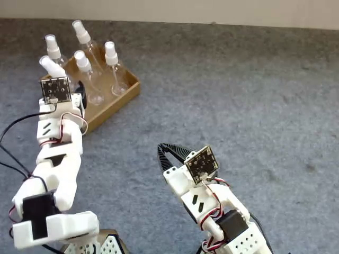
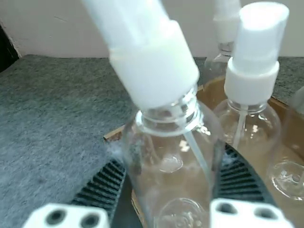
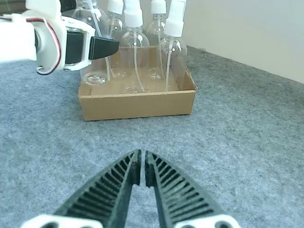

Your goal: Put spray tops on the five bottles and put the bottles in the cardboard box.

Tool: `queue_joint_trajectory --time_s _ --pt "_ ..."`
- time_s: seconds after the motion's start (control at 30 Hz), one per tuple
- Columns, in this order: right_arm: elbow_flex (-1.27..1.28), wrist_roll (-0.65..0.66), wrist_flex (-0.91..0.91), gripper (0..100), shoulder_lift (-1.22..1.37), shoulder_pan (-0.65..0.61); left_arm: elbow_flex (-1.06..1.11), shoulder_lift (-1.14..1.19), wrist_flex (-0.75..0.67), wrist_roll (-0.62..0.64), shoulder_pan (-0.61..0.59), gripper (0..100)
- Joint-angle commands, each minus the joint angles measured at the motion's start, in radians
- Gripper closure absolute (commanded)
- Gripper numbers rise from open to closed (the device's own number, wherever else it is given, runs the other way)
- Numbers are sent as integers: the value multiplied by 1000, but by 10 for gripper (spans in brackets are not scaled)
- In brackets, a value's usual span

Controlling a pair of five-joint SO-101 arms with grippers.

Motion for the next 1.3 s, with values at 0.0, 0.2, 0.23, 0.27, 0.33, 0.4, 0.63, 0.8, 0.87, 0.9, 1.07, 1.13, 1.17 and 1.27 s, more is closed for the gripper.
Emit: queue_joint_trajectory --time_s 0.0,0.2,0.23,0.27,0.33,0.4,0.63,0.8,0.87,0.9,1.07,1.13,1.17,1.27 --pt "99 14 2 980 -7 10 -61 31 -98 -8 -7 923" --pt "99 14 2 980 -7 10 -61 165 -259 -6 -5 923" --pt "99 14 2 980 -7 10 -61 183 -272 -6 -5 923" --pt "99 14 2 980 -7 10 -59 200 -284 -6 -5 923" --pt "99 14 2 980 -7 10 -59 229 -304 -6 -7 923" --pt "99 14 2 980 -7 10 -59 246 -316 -6 -7 923" --pt "99 14 2 980 -7 10 -22 252 -315 100 -8 921" --pt "99 14 2 980 -7 10 -19 262 -315 100 -7 919" --pt "99 14 2 980 -7 10 -18 262 -315 100 -10 919" --pt "99 14 2 980 -7 10 -18 262 -315 100 -10 919" --pt "99 14 2 980 -7 10 -18 262 -315 100 -10 919" --pt "99 14 2 980 -7 10 -18 262 -313 100 -10 919" --pt "99 14 2 980 -7 10 -18 262 -313 100 -10 919" --pt "99 14 2 980 -7 12 -18 262 -313 98 -10 918"
